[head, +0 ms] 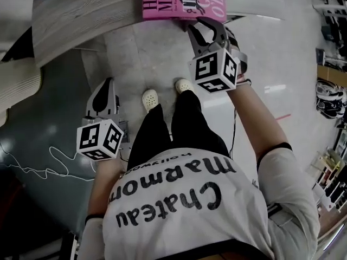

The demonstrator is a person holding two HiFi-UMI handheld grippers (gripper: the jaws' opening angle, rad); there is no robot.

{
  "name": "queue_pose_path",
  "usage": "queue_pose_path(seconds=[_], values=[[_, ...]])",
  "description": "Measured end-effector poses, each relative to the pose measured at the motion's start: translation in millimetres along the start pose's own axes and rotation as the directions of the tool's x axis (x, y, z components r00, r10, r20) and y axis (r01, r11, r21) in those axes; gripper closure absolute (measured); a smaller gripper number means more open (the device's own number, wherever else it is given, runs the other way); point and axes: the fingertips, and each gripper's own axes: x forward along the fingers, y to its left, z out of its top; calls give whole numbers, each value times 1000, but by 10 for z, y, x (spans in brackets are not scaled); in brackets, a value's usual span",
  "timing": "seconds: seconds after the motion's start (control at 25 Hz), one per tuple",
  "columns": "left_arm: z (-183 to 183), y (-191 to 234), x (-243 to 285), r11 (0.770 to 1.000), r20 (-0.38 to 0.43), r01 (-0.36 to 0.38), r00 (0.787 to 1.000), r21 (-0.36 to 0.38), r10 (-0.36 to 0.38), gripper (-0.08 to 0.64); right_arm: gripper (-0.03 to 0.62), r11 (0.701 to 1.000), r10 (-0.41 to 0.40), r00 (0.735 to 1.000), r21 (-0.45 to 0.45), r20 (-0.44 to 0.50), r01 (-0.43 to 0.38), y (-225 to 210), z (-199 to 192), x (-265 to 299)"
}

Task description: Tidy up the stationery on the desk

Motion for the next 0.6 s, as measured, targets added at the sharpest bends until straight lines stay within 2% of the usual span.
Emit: queue_pose_path(seconds=[0.12, 0.2, 0.28, 0.4, 0.6], values=[[-58, 131, -47, 1000, -2, -17, 1000, -24, 17, 545, 428, 997, -40, 999, -65, -37, 37, 16, 25, 129], [-104, 138, -63, 999, -6, -15, 1000, -32, 15, 545, 402, 987, -79, 995, -148, -53, 71, 6, 43, 187], [-140, 133, -81, 1000, -9, -12, 1000, -23, 11, 545, 375, 963, -130, 990, -245, -61, 111, 13, 59, 234], [-206, 184, -100, 1000, -11, -20, 1000, -15, 19, 545, 325, 911, -210, 975, -376, -71, 169, 84, 19, 311], [-339, 262, -125, 999, -16, -39, 999, -37, 38, 545, 324, 862, -280, 958, -457, -68, 219, 198, -65, 411]])
